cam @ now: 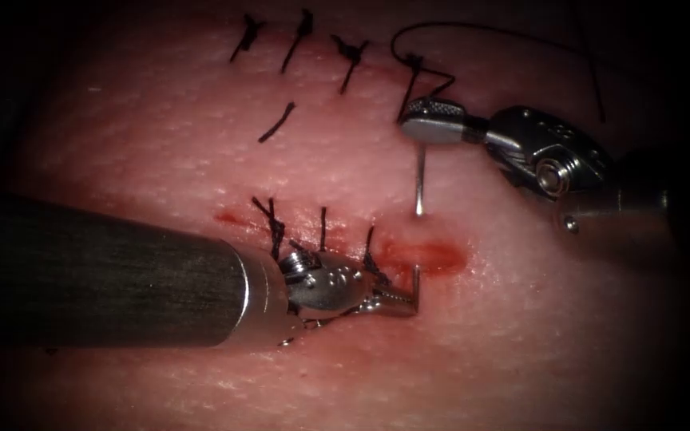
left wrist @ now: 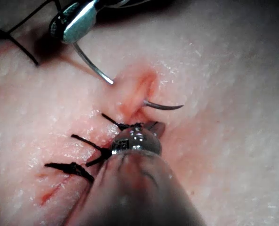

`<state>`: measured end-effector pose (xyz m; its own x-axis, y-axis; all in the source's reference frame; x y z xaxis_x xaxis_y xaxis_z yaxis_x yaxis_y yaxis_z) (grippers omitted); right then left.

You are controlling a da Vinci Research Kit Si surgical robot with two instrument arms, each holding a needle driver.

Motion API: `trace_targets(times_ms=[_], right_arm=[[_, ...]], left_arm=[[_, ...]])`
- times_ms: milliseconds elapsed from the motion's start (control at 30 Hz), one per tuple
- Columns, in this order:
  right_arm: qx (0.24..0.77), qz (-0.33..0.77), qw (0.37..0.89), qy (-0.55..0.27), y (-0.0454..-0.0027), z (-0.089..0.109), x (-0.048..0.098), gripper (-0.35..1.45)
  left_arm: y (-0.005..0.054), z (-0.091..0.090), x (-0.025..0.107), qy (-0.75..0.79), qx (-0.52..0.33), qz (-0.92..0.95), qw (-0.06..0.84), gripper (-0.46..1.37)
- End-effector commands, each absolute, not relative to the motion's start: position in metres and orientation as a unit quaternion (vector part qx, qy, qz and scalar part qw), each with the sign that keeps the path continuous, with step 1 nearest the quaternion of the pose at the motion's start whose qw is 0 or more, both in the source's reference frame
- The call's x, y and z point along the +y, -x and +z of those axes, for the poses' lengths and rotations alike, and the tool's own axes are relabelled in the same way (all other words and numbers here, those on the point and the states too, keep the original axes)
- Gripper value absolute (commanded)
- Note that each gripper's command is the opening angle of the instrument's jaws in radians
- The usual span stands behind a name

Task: Wound Closure
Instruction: While the left gripper pushes against the skin, throw the needle through the top of the cut with the right driver.

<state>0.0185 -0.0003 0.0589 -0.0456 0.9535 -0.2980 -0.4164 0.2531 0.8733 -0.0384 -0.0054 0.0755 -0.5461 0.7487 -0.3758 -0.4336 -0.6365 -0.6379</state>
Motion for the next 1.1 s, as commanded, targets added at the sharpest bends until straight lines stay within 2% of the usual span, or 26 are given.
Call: trace_targets(times_ms=[33, 100, 133, 300, 533, 800, 1100], right_arm=[[0.455, 0.56, 0.624, -0.299, -0.0186, 0.0587, -0.0003, -0.35], [0.427, 0.577, 0.62, -0.318, -0.0186, 0.0586, -0.0008, -0.35], [0.397, 0.589, 0.613, -0.346, -0.0186, 0.0585, -0.0015, -0.35], [0.364, 0.604, 0.578, -0.41, -0.0189, 0.0582, -0.0035, -0.35], [0.359, 0.601, 0.537, -0.471, -0.0205, 0.0571, -0.0064, -0.35], [0.355, 0.607, 0.523, -0.48, -0.0221, 0.0575, -0.0087, -0.35], [0.345, 0.62, 0.509, -0.487, -0.0218, 0.0578, -0.0094, -0.35]], left_arm=[[0.0384, 0.0755, -0.0055, 0.325, -0.246, 0.844, 0.349, -0.25], [0.0384, 0.0755, -0.0055, 0.325, -0.246, 0.844, 0.349, -0.25], [0.0384, 0.0755, -0.0055, 0.325, -0.246, 0.844, 0.349, -0.26], [0.0384, 0.0754, -0.0054, 0.325, -0.246, 0.844, 0.349, -0.26], [0.0384, 0.0753, -0.0053, 0.327, -0.246, 0.844, 0.346, -0.26], [0.0384, 0.0751, -0.0053, 0.329, -0.247, 0.842, 0.348, -0.26], [0.0385, 0.075, -0.0053, 0.331, -0.246, 0.843, 0.346, -0.28]])
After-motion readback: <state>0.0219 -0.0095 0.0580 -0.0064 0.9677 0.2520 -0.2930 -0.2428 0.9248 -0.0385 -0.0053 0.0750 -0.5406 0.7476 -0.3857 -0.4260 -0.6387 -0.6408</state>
